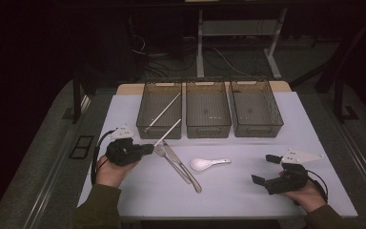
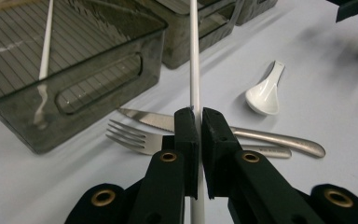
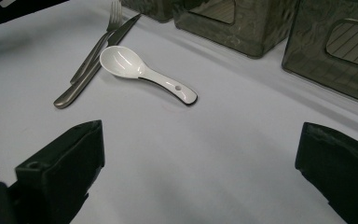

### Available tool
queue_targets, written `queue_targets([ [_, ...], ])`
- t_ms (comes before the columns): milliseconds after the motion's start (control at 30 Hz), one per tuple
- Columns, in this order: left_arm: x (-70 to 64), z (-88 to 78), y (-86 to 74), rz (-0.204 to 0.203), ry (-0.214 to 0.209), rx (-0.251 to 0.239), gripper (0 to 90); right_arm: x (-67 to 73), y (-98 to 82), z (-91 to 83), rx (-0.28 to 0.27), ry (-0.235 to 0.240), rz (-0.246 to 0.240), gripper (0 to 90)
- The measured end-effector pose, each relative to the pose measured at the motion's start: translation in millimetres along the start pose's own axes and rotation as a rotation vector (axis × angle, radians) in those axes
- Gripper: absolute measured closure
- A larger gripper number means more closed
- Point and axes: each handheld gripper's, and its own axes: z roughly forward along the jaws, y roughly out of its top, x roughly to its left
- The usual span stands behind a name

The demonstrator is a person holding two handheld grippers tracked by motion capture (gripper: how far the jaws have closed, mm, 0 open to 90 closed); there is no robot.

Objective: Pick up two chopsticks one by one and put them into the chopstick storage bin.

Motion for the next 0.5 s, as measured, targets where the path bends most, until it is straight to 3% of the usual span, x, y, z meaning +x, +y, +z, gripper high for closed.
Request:
queue_targets([
  [500,17.0,5.0,27.5,-0.003,0.012,-0.044,84.7,-0.5,-0.1,0.0,-0.002,-0.001,0.005,1.4],
])
